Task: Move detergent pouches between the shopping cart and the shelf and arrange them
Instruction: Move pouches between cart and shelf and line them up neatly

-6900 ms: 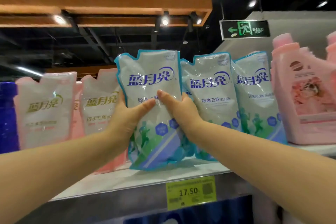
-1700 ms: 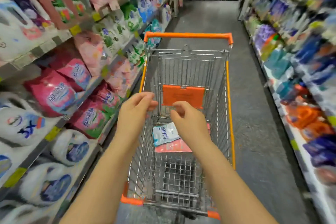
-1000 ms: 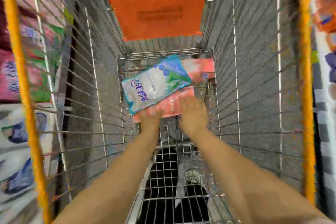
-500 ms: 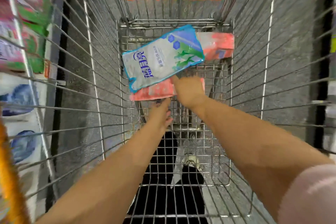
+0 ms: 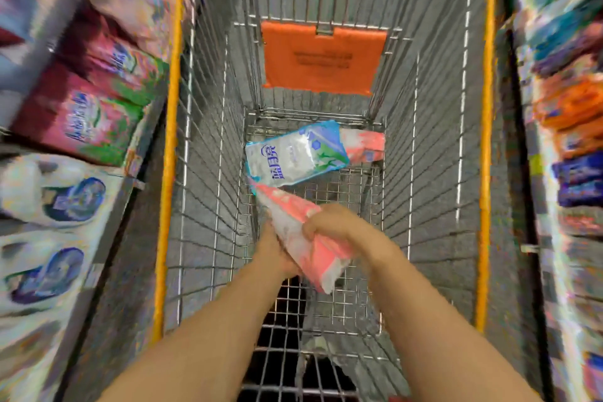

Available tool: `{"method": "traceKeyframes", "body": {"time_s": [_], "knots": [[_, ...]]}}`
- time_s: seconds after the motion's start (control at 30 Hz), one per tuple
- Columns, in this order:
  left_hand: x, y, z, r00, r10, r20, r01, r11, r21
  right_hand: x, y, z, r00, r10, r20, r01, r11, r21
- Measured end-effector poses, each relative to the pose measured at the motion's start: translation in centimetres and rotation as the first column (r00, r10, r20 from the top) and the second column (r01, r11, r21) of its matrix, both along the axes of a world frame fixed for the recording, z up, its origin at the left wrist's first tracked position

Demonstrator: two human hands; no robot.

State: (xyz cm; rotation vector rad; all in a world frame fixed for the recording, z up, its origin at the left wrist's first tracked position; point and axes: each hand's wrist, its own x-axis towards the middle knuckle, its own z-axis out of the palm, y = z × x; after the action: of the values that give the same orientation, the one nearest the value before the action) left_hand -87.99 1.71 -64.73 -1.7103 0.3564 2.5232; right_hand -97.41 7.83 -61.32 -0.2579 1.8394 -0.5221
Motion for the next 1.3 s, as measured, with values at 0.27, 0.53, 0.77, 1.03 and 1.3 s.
{"method": "traceKeyframes", "body": {"time_s": [0.27, 0.53, 0.77, 1.03, 1.3], "knots": [[3.5, 2.3, 12.4, 0.904, 0.246, -0.349, -0.326, 0.926, -0.191, 4.4, 2.8, 15.3, 0.993, -0.097, -0.074, 0.068, 0.944, -0.323], [11.7, 1.8, 28.2, 0.75, 0.277, -0.601, -0.561, 0.747, -0.356, 13.7, 2.6, 31.4, 0.786, 0.03, -0.617, -0.416, 0.764, -0.493], [27.1, -1.8, 38.6, 0.714, 0.307, -0.629, -0.693, 0.434, -0.576, 28.1, 0.1, 38.9, 0.727, 0.051, -0.684, -0.635, 0.428, -0.643], [55.6, -3.9, 48.2, 0.659, 0.446, -0.606, -0.482, -0.369, -0.795, 56.4, -5.7, 43.3, 0.91, 0.234, -0.343, -0.35, -0.01, -0.937], [78.6, -1.9, 57.6, 0.598, 0.614, -0.516, -0.132, -0.559, -0.818, 79.2, -10.0, 50.5, 0.82, 0.568, -0.071, 0.017, -0.147, -0.989]]}}
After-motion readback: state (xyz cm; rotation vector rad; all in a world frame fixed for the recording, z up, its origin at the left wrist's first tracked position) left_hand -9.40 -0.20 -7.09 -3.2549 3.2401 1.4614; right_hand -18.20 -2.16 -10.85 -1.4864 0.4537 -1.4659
